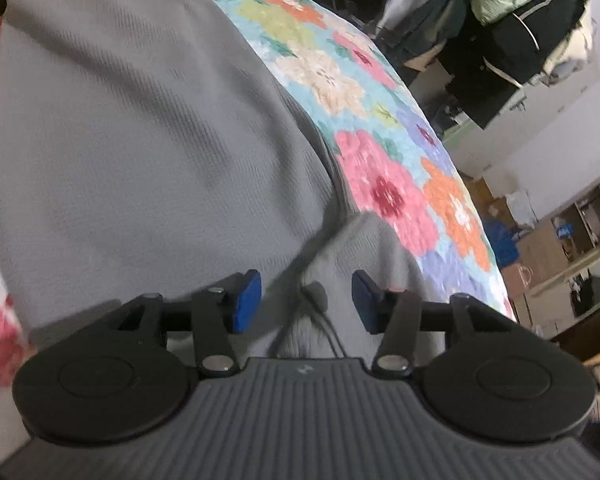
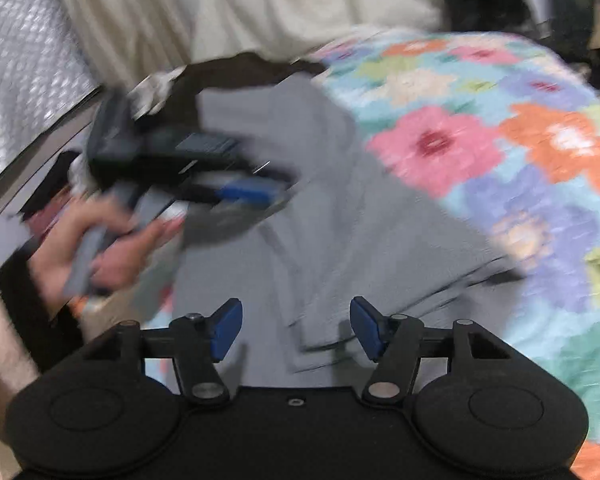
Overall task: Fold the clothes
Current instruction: 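Pinch the shirt side edge with the left gripper while the right gripper pinches the fold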
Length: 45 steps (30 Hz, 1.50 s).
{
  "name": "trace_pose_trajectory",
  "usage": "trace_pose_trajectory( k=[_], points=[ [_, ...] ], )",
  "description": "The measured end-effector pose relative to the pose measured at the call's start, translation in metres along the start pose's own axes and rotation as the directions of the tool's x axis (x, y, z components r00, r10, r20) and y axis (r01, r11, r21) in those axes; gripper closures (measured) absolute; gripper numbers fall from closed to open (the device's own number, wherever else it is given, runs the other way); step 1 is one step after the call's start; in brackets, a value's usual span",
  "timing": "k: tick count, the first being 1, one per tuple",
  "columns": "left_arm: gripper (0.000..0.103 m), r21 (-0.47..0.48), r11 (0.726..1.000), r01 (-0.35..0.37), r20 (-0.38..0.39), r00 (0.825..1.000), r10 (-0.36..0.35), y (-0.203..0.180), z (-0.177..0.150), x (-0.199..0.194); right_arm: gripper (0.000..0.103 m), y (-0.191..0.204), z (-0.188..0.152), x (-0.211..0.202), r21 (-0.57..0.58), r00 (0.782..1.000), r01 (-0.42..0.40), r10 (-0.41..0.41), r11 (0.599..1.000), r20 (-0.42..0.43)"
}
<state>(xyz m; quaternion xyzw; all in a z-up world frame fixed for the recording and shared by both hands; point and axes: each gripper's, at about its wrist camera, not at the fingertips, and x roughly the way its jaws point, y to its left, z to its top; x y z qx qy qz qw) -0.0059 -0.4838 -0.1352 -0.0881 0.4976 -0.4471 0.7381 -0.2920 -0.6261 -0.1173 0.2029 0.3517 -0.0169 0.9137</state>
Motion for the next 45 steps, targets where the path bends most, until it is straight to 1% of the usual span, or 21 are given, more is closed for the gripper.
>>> trace_pose_trajectory(
  k=[3, 5, 7, 8, 10, 13, 15, 16, 17, 18, 20, 23, 26, 28, 30, 32, 34, 37, 41, 43, 45],
  points=[
    [0.033, -0.006, 1.000, 0.018, -0.025, 1.000, -0.018, 0.000, -0.004, 0.006, 0.038, -0.024, 0.004, -0.009, 0.075, 0.994, 0.089, -0.093, 0.993, 0.050],
    [0.031, 0.018, 1.000, 0.000, -0.026, 1.000, 0.000, -0.003, -0.004, 0.015, 0.038, -0.039, 0.007, -0.009, 0.102, 0.986, 0.144, -0.151, 0.984, 0.065],
    [0.041, 0.063, 0.996, -0.059, -0.008, 0.998, 0.060, -0.011, -0.005, 0.018, 0.037, -0.044, 0.013, 0.003, 0.031, 0.966, 0.250, -0.252, 0.968, 0.062],
    [0.054, 0.089, 0.992, -0.095, 0.005, 0.995, 0.095, -0.015, -0.007, 0.017, 0.034, -0.045, 0.015, 0.016, -0.025, 0.940, 0.336, -0.334, 0.941, 0.066],
    [0.061, 0.124, 0.982, -0.143, 0.023, 0.990, 0.141, -0.016, -0.008, 0.015, 0.033, -0.051, 0.016, 0.034, -0.068, 0.878, 0.476, -0.471, 0.877, 0.081],
    [0.061, 0.115, 0.987, -0.116, 0.037, 0.993, 0.112, -0.008, -0.013, 0.009, 0.033, -0.073, 0.020, 0.041, 0.094, 0.924, 0.373, -0.379, 0.923, 0.058],
    [0.061, 0.102, 0.991, -0.084, 0.043, 0.996, 0.080, -0.002, -0.016, 0.005, 0.033, -0.082, 0.019, 0.039, 0.208, 0.961, 0.249, -0.269, 0.946, 0.071],
    [0.061, 0.096, 0.993, -0.072, 0.044, 0.997, 0.068, 0.000, -0.016, 0.004, 0.032, -0.079, 0.018, 0.040, 0.175, 0.961, 0.255, -0.270, 0.951, 0.065],
    [0.061, 0.089, 0.994, -0.063, 0.044, 0.997, 0.060, 0.002, -0.016, 0.003, 0.041, -0.075, 0.018, 0.041, 0.136, 0.960, 0.264, -0.274, 0.955, 0.059],
    [0.061, 0.083, 0.995, -0.061, 0.045, 0.997, 0.057, 0.003, -0.015, 0.004, 0.087, -0.071, 0.018, 0.042, 0.097, 0.959, 0.273, -0.279, 0.957, 0.053],
    [0.061, 0.078, 0.995, -0.060, 0.049, 0.997, 0.057, 0.002, -0.014, 0.004, 0.090, -0.061, 0.017, 0.038, 0.021, 0.939, 0.334, -0.334, 0.942, 0.080],
    [0.059, 0.088, 0.993, -0.075, 0.056, 0.996, 0.070, -0.002, -0.013, 0.003, 0.092, -0.056, 0.014, 0.027, 0.061, 0.910, 0.393, -0.397, 0.918, 0.120],
    [0.056, 0.102, 0.990, -0.098, 0.049, 0.994, 0.094, -0.009, -0.014, 0.000, 0.092, -0.071, 0.010, 0.040, 0.099, 0.893, 0.437, -0.444, 0.894, 0.073],
    [0.053, 0.133, 0.984, -0.120, 0.034, 0.993, 0.116, -0.014, -0.016, -0.008, 0.087, -0.075, 0.012, 0.036, 0.165, 0.903, 0.407, -0.423, 0.898, 0.074],
    [0.050, 0.171, 0.975, -0.142, 0.017, 0.990, 0.141, -0.020, -0.019, -0.018, 0.059, -0.074, 0.015, 0.027, 0.196, 0.910, 0.389, -0.408, 0.900, 0.068],
    [0.043, 0.181, 0.969, -0.168, -0.004, 0.985, 0.171, -0.021, -0.025, -0.033, 0.048, -0.072, 0.012, 0.018, 0.228, 0.919, 0.371, -0.392, 0.900, 0.052],
    [0.041, 0.133, 0.974, -0.182, -0.037, 0.981, 0.188, -0.012, -0.034, -0.049, 0.047, -0.074, 0.002, 0.009, 0.302, 0.946, 0.290, -0.319, 0.908, 0.052],
    [0.041, 0.031, 0.984, -0.174, -0.087, 0.980, 0.176, 0.007, -0.052, -0.069, 0.044, -0.085, -0.017, -0.003, 0.463, 0.980, 0.146, -0.191, 0.874, 0.052],
    [0.040, -0.083, 0.988, -0.128, -0.185, 0.976, 0.111, 0.029, -0.082, -0.079, 0.043, -0.092, -0.038, -0.007, 0.542, 0.994, 0.057, -0.100, 0.838, 0.050],
    [0.036, -0.137, 0.990, -0.034, -0.266, 0.964, -0.003, 0.036, -0.098, -0.074, 0.038, -0.098, -0.050, -0.002, 0.620, 0.998, -0.060, 0.031, 0.782, 0.058],
    [0.036, -0.185, 0.982, 0.043, -0.324, 0.941, -0.102, 0.040, -0.109, -0.066, 0.036, -0.102, -0.062, 0.005, 0.696, 0.978, -0.193, 0.189, 0.692, 0.084]
  ],
)
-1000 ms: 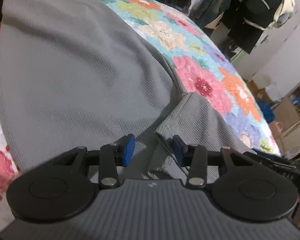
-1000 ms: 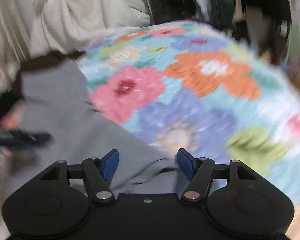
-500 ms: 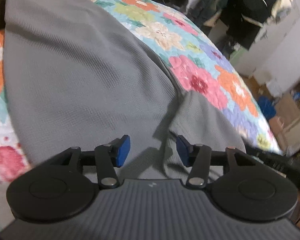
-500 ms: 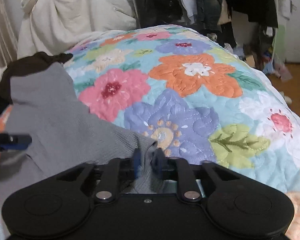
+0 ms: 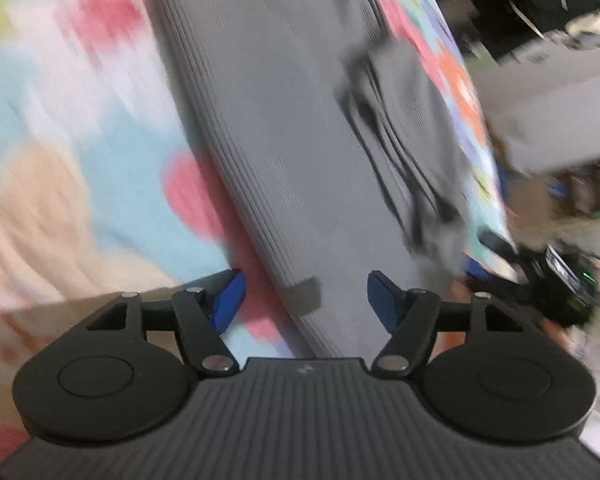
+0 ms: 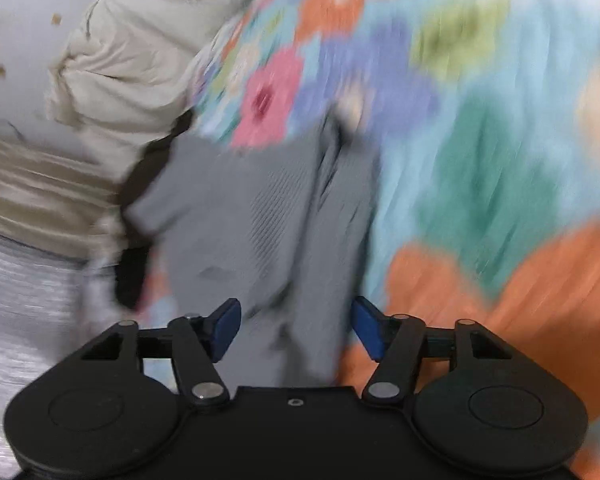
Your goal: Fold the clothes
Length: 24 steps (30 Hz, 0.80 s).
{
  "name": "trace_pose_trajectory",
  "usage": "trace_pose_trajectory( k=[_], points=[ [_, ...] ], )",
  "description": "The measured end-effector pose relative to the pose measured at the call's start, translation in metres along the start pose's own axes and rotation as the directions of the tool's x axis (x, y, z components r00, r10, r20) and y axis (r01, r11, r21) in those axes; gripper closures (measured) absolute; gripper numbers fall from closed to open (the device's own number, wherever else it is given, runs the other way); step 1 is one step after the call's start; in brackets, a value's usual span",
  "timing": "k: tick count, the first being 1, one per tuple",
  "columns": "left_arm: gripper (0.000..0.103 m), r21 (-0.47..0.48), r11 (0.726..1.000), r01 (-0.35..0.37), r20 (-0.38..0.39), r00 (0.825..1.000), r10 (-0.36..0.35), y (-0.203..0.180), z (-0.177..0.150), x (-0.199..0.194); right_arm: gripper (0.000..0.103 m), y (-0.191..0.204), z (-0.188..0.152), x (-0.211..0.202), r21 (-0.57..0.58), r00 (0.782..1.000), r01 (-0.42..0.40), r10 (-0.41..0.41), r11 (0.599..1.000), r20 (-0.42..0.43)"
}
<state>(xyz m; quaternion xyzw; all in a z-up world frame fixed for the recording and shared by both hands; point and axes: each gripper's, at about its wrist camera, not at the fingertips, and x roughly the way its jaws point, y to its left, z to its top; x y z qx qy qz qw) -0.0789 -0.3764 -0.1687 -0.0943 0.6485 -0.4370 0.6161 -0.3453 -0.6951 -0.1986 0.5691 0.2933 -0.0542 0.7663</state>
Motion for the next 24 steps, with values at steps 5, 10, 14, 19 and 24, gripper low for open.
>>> trace_pose_trajectory(
  k=[5, 10, 14, 19, 24],
  points=[
    [0.036, -0.089, 0.978, 0.188, -0.059, 0.979, -0.194, 0.000, -0.013, 0.026, 0.036, 0.006, -0.002, 0.015, 0.001, 0.998, 0.025, -0.025, 1.000, 0.056],
    [0.065, -0.118, 0.967, 0.227, 0.062, 0.973, -0.221, -0.009, -0.035, 0.042, 0.037, 0.016, 0.010, 0.037, -0.033, 0.988, 0.045, -0.039, 0.998, 0.148],
    [0.097, -0.048, 0.981, 0.186, 0.125, 0.976, -0.179, -0.018, -0.034, 0.033, 0.086, 0.030, 0.019, 0.039, -0.118, 0.987, 0.027, -0.008, 0.993, 0.163],
    [0.097, 0.067, 0.997, 0.045, 0.143, 0.988, -0.054, -0.041, -0.035, 0.024, 0.087, 0.047, 0.011, 0.024, -0.226, 0.972, 0.075, -0.021, 0.971, 0.234],
    [0.097, 0.076, 0.995, 0.070, 0.147, 0.986, -0.081, -0.043, -0.030, 0.010, 0.087, 0.077, 0.021, 0.024, -0.268, 0.974, 0.138, -0.082, 0.953, 0.211]
  ],
)
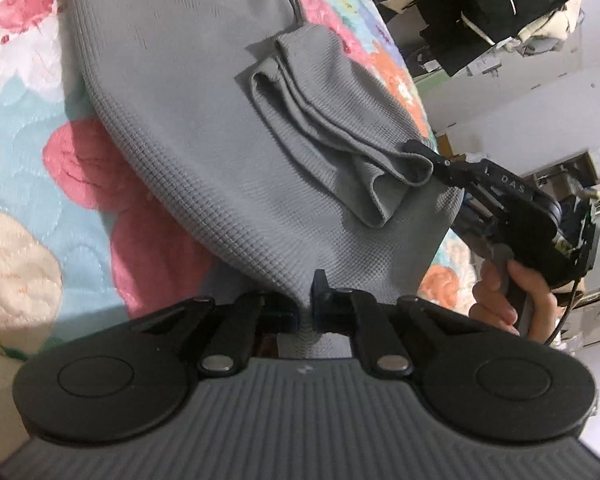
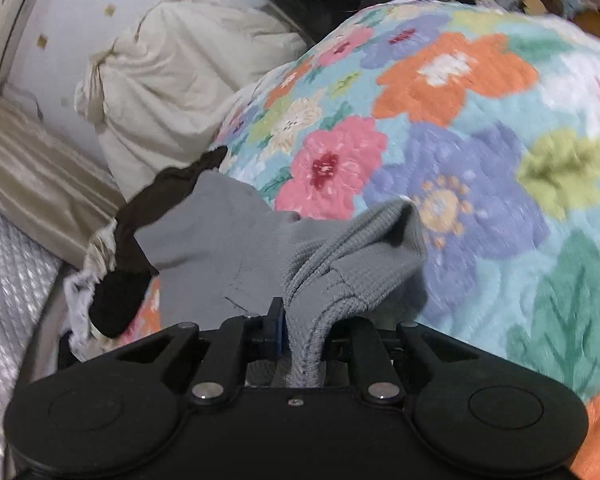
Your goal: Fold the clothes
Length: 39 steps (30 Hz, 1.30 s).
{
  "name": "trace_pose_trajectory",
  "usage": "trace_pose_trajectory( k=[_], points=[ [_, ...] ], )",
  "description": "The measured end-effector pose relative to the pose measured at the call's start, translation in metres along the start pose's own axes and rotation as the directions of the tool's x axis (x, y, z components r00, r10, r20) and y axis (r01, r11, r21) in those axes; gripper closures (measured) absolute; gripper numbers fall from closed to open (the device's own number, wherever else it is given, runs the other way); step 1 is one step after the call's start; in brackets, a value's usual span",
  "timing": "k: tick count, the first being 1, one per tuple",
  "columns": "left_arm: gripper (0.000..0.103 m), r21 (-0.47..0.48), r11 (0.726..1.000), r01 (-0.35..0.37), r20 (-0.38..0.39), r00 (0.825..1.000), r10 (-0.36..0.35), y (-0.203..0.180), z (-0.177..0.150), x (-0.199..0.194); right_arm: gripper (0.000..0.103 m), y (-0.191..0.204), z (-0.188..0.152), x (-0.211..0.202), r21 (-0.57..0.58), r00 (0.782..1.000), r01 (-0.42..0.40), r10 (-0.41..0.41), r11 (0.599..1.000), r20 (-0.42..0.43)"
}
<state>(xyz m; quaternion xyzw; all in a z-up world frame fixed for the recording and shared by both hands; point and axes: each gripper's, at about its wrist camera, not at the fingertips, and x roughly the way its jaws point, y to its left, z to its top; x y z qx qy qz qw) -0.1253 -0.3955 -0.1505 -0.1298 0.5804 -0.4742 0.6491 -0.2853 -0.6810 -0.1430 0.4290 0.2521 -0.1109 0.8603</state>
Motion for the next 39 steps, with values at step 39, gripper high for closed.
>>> trace_pose_trajectory(
  k=[39],
  points=[
    [0.067, -0.176, 0.977, 0.121, 0.354, 0.934, -0.052, 0.134, 0.168, -0.090, 0.061, 0.130, 0.104, 0.110, -0.262, 0.999, -0.039, 0.039, 0.964, -0.005]
  ],
)
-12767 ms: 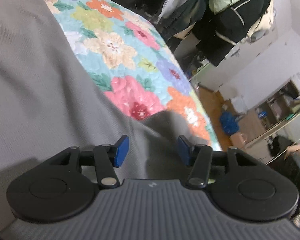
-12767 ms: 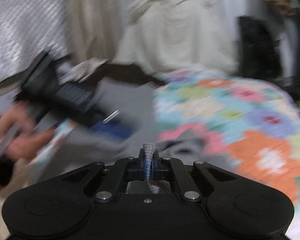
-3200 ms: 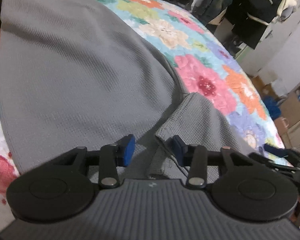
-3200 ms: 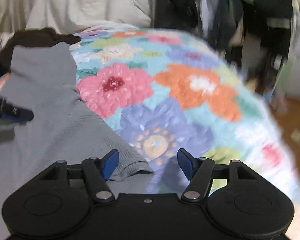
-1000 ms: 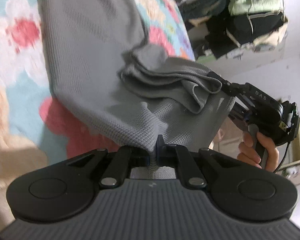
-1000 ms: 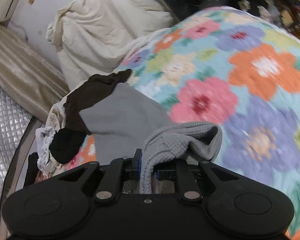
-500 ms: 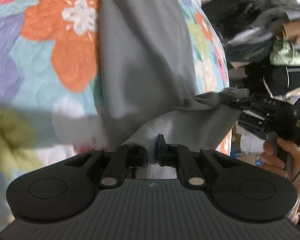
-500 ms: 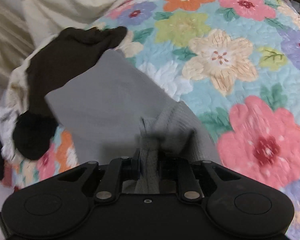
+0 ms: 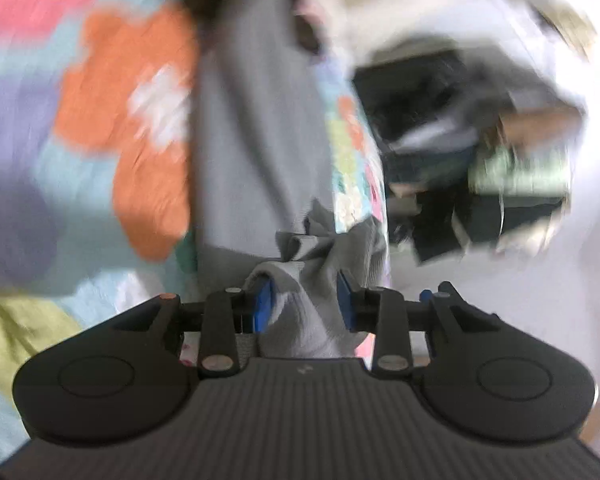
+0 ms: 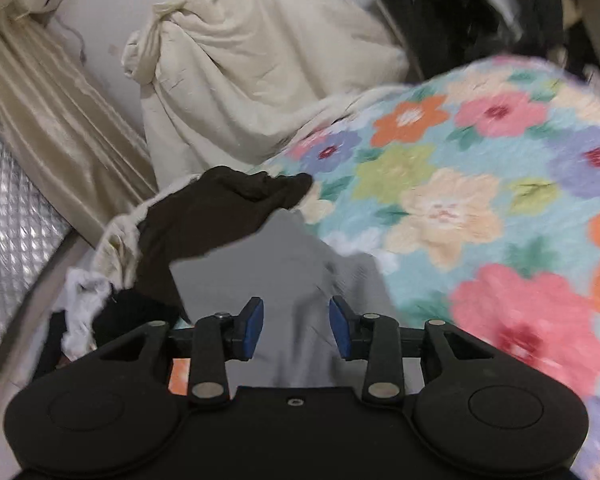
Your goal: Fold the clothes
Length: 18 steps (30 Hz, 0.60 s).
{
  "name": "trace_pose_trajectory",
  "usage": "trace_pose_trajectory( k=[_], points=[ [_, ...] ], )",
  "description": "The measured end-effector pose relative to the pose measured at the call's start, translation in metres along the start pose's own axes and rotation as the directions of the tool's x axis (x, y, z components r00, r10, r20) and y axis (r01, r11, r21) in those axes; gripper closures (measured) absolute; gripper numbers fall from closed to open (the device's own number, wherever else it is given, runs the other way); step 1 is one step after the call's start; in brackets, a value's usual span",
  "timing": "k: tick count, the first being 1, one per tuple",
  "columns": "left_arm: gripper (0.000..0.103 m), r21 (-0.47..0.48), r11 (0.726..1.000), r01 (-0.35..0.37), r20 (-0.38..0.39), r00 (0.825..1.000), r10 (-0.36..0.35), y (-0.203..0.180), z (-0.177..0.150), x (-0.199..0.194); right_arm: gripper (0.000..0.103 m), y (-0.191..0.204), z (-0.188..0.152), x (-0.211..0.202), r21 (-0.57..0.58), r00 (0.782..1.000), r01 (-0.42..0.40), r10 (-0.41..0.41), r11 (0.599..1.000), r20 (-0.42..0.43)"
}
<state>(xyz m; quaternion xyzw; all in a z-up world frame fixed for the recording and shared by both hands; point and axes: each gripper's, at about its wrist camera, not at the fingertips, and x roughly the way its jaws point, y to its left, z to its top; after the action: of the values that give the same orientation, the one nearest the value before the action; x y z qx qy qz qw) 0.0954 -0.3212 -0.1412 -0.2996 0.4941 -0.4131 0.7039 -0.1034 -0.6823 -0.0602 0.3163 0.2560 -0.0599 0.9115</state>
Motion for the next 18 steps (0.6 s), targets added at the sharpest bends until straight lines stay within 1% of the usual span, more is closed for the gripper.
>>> trace_pose_trajectory(
  k=[1, 2, 3, 5, 6, 8, 10, 12, 15, 16, 18],
  points=[
    [0.065, 0.132, 0.989, -0.059, -0.021, 0.998, 0.062, -0.015, -0.005, -0.001, 0.061, 0.001, -0.016, -0.007, -0.037, 1.000, 0.011, -0.011, 0.999, -0.009],
    [0.065, 0.263, 0.958, -0.114, -0.033, 0.991, 0.127, -0.031, -0.010, -0.002, 0.061, 0.004, -0.029, -0.008, -0.078, 0.999, 0.016, -0.018, 0.997, -0.028],
    [0.065, 0.367, 0.918, -0.148, -0.037, 0.984, 0.174, -0.043, -0.016, -0.003, 0.061, 0.008, -0.043, -0.009, -0.119, 0.999, 0.020, -0.026, 0.993, -0.047],
    [0.065, 0.505, 0.846, -0.170, -0.034, 0.976, 0.217, -0.059, -0.030, -0.007, 0.061, 0.018, -0.067, -0.006, -0.231, 0.995, 0.034, -0.055, 0.972, -0.086],
    [0.063, 0.550, 0.817, -0.174, -0.036, 0.972, 0.231, -0.065, -0.036, -0.008, 0.061, 0.019, -0.073, -0.005, -0.262, 0.993, 0.024, -0.053, 0.965, -0.101],
    [0.059, 0.584, 0.794, -0.167, -0.050, 0.969, 0.241, -0.067, -0.045, -0.008, 0.061, 0.026, -0.082, 0.006, -0.293, 0.986, -0.027, -0.022, 0.956, -0.164],
    [0.059, 0.611, 0.775, -0.163, -0.061, 0.966, 0.251, -0.068, -0.052, -0.007, 0.061, 0.034, -0.090, 0.019, -0.322, 0.970, -0.080, -0.001, 0.943, -0.242],
    [0.059, 0.609, 0.775, -0.169, -0.056, 0.966, 0.254, -0.066, -0.053, -0.005, 0.061, 0.045, -0.100, 0.035, -0.372, 0.950, -0.120, -0.003, 0.921, -0.313],
    [0.059, 0.589, 0.789, -0.176, -0.041, 0.968, 0.246, -0.059, -0.052, -0.009, 0.062, 0.061, -0.114, 0.060, -0.417, 0.910, -0.182, -0.008, 0.891, -0.415],
    [0.059, 0.588, 0.787, -0.186, -0.028, 0.968, 0.250, -0.058, -0.051, -0.010, 0.062, 0.067, -0.117, 0.067, -0.439, 0.910, -0.180, -0.020, 0.880, -0.415],
    [0.059, 0.582, 0.787, -0.203, -0.008, 0.967, 0.255, -0.055, -0.048, -0.010, 0.062, 0.076, -0.114, 0.084, -0.465, 0.923, -0.164, -0.031, 0.870, -0.384]
  ],
)
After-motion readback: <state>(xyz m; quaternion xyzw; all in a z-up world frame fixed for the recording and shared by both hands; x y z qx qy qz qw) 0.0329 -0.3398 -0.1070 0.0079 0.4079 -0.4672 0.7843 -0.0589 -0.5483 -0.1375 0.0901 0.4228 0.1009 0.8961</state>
